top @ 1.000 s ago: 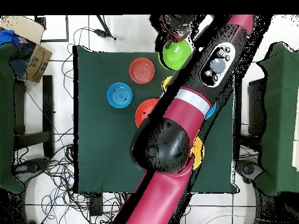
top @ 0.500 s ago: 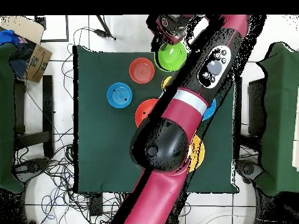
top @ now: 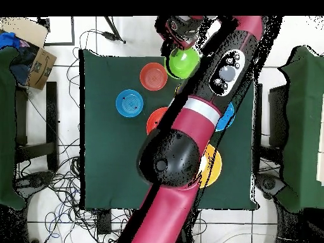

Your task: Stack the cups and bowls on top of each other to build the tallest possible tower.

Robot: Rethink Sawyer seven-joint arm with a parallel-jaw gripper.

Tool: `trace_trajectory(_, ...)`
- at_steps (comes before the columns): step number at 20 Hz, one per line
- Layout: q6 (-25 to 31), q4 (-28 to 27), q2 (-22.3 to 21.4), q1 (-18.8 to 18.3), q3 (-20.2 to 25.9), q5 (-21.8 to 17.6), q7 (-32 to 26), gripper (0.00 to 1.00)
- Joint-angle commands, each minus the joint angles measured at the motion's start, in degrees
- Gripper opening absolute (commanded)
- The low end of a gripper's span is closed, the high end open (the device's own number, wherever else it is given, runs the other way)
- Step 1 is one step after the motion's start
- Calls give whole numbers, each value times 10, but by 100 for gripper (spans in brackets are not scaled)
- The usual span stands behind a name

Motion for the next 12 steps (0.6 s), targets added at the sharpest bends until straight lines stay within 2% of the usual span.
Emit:
trace_trajectory(1, 26, 41, 1, 39, 74, -127, 44, 0)
trace_trajectory(6, 18, 81, 3, 65, 136, -197, 30, 0)
trace_trajectory(12, 10, 92, 4, 79, 178, -230, 36, 0)
